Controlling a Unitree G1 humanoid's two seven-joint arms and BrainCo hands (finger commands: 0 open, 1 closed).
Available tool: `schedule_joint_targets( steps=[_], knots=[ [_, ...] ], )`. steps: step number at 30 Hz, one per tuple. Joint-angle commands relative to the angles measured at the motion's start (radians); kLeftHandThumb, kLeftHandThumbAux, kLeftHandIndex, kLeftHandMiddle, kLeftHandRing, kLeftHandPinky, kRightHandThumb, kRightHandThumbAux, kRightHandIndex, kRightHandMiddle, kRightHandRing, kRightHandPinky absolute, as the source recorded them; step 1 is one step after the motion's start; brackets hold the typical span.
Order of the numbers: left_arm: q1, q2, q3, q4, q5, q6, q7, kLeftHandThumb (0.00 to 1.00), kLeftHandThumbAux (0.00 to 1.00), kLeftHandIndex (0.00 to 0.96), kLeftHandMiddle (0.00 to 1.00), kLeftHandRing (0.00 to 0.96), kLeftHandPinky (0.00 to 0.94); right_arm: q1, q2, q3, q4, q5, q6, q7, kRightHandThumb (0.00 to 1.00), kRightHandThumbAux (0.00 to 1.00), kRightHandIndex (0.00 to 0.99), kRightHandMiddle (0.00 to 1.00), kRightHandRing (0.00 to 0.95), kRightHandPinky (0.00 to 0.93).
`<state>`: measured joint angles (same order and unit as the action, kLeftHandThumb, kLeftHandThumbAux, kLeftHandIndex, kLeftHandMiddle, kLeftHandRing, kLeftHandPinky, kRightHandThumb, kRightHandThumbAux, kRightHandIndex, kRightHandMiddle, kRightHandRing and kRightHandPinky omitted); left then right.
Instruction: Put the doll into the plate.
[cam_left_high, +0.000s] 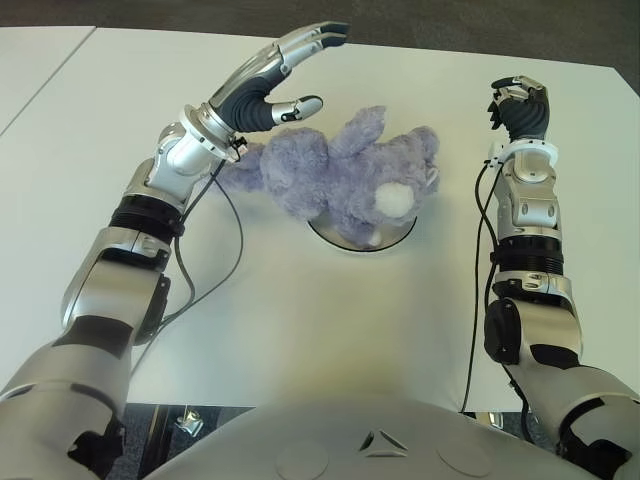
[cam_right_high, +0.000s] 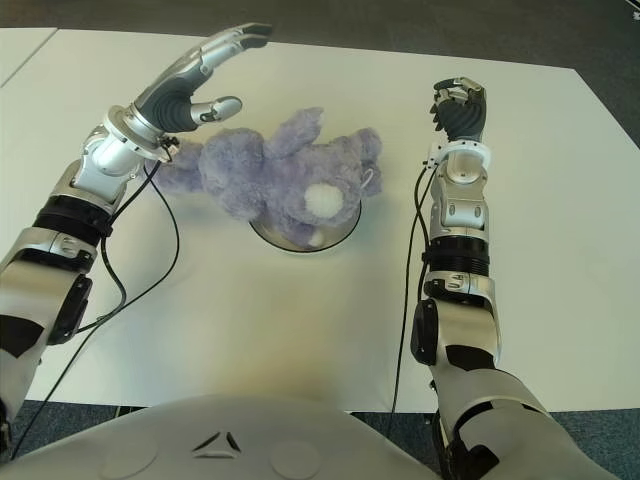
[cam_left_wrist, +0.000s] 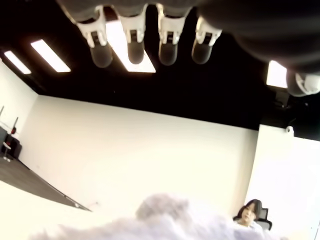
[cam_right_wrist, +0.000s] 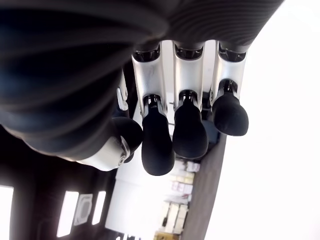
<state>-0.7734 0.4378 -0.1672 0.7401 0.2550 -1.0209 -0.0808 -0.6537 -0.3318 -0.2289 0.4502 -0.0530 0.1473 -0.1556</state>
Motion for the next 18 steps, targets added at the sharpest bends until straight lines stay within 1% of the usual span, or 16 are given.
schedule_joint_targets(
  steps=[1, 2, 4, 7, 8, 12, 14, 17, 18],
  knots=[
    [-0.068, -0.009, 0.023, 0.148, 0.021, 0.011, 0.031, 0.362, 0.109, 0.0, 0.0, 0.0, 0.0, -0.005, 0.007, 0.004, 0.021, 0.005, -0.01, -0.004, 0.715, 0.715, 0.436, 0.723, 0.738, 0.748],
    [-0.076, -0.02, 0.034, 0.162, 0.018, 0.017, 0.056, 0.361, 0.109, 0.0, 0.0, 0.0, 0.0, -0.006, 0.008, 0.004, 0.023, 0.005, -0.009, -0.006, 0.715, 0.715, 0.436, 0.723, 0.738, 0.748],
    [-0.081, -0.035, 0.046, 0.175, 0.017, 0.018, 0.087, 0.334, 0.141, 0.0, 0.0, 0.0, 0.0, -0.008, 0.01, 0.004, 0.026, 0.006, -0.01, -0.009, 0.715, 0.715, 0.436, 0.725, 0.74, 0.749],
    [-0.092, -0.048, 0.059, 0.2, 0.005, 0.026, 0.102, 0.306, 0.17, 0.0, 0.0, 0.0, 0.0, -0.01, 0.011, 0.006, 0.03, 0.005, -0.01, -0.012, 0.715, 0.715, 0.436, 0.724, 0.739, 0.746],
    [-0.098, -0.056, 0.069, 0.211, -0.012, 0.038, 0.099, 0.3, 0.177, 0.0, 0.0, 0.0, 0.0, -0.011, 0.011, 0.006, 0.031, 0.005, -0.01, -0.013, 0.715, 0.715, 0.436, 0.724, 0.739, 0.745],
    [-0.113, -0.078, 0.108, 0.242, -0.073, 0.075, 0.075, 0.222, 0.258, 0.0, 0.0, 0.0, 0.0, -0.012, 0.011, 0.007, 0.034, 0.006, -0.014, -0.016, 0.714, 0.715, 0.435, 0.719, 0.734, 0.738],
    [-0.123, -0.091, 0.134, 0.259, -0.118, 0.104, 0.053, 0.164, 0.331, 0.0, 0.0, 0.0, 0.0, -0.015, 0.01, 0.007, 0.04, 0.007, -0.019, -0.017, 0.715, 0.715, 0.435, 0.717, 0.732, 0.738],
    [-0.133, -0.106, 0.16, 0.269, -0.159, 0.134, 0.025, 0.123, 0.385, 0.0, 0.0, 0.0, 0.0, -0.017, 0.01, 0.007, 0.045, 0.007, -0.023, -0.016, 0.715, 0.715, 0.435, 0.716, 0.731, 0.739],
    [-0.142, -0.115, 0.174, 0.274, -0.183, 0.155, 0.014, 0.117, 0.393, 0.0, 0.0, 0.0, 0.0, -0.017, 0.01, 0.007, 0.047, 0.008, -0.024, -0.016, 0.715, 0.715, 0.435, 0.716, 0.731, 0.739]
  ],
)
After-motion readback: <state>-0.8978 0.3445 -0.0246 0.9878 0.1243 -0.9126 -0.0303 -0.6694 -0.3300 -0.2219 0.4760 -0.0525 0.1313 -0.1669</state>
